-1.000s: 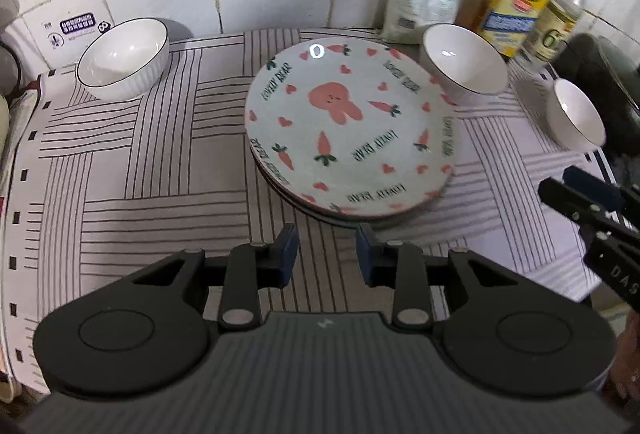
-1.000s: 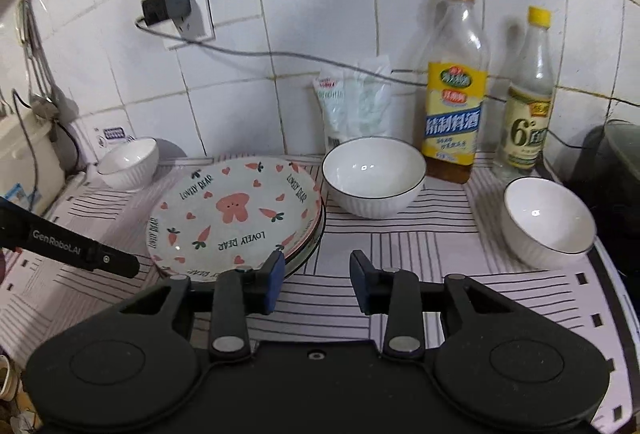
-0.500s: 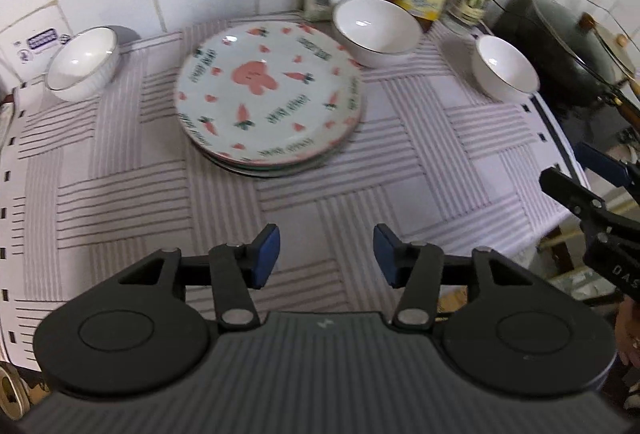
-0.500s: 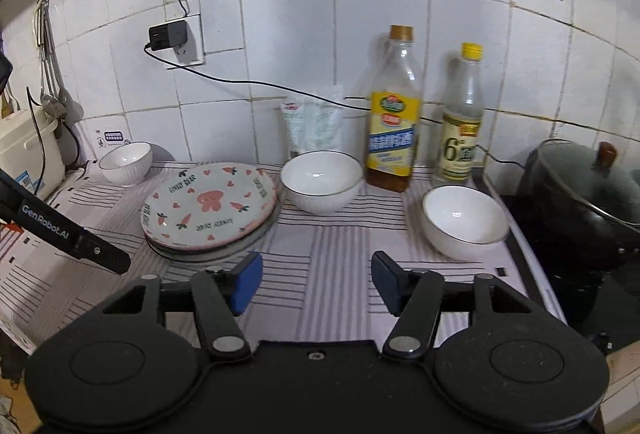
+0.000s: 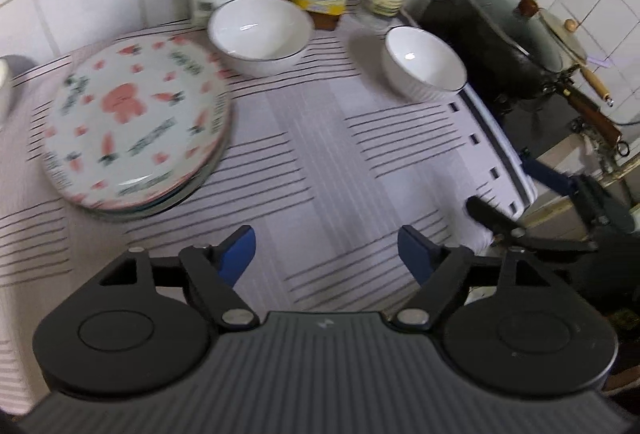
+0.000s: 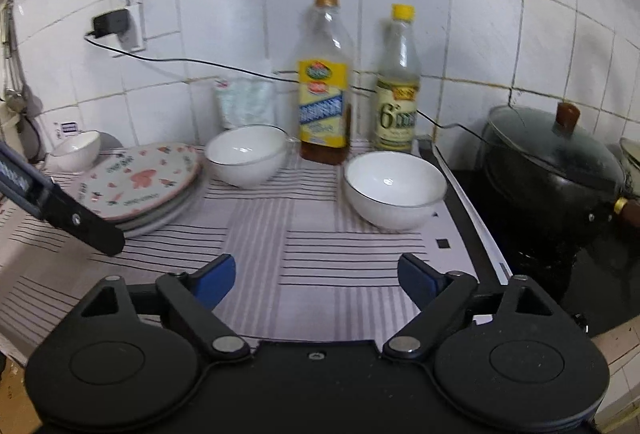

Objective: Organize plates and bowls
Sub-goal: 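Move both tools to the white bowl beside the bottles, then close the left tool on the white bowl rim while the right tool grips it too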

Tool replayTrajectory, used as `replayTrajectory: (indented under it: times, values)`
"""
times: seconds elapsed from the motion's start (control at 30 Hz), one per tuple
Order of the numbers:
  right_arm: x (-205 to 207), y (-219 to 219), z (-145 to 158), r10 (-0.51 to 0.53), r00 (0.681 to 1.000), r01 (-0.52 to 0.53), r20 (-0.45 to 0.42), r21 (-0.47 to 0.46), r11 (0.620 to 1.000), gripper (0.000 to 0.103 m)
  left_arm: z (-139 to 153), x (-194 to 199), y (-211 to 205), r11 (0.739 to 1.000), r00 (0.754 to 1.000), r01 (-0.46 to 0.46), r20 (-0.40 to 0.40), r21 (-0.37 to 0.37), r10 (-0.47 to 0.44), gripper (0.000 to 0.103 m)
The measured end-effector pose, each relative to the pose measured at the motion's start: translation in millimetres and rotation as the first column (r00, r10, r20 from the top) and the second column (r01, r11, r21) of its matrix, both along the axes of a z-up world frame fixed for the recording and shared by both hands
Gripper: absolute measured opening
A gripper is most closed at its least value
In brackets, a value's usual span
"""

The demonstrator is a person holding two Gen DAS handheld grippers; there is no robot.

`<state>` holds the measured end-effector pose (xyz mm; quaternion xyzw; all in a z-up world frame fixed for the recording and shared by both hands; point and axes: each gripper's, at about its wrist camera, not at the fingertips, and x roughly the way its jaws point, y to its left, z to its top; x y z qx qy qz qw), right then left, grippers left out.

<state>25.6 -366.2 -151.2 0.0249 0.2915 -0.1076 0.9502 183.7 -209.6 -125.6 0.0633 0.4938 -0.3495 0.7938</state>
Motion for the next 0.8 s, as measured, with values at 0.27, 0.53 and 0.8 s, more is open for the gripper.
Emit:
replayTrajectory:
  times: [0.27,0.53,0.8]
  values:
    - [33.6,-39.3,-40.5,0.012,1.000,-0.012,-0.015,0.008,1.000,0.094,-14.6,19.8,-54.1,0.995,1.000,-0.004,0.006,-0.097,0.005,0.085]
    - [73.1,-72.1,-59.5,0.002,0.998,-0.001,-0.060,0.021,1.000,0.094,-25.7,50.8,-102.1,0.980,0.997,-0.073,-0.015,-0.183,0.071,0.086]
    - [116.8,-84.3,-64.9,0.049,0.985,-0.055,-0.166,-0.036,0.998,0.094,-43.6,87.7,-137.3,0.950,0.979,-0.191,-0.113,-0.248,0.167,0.086]
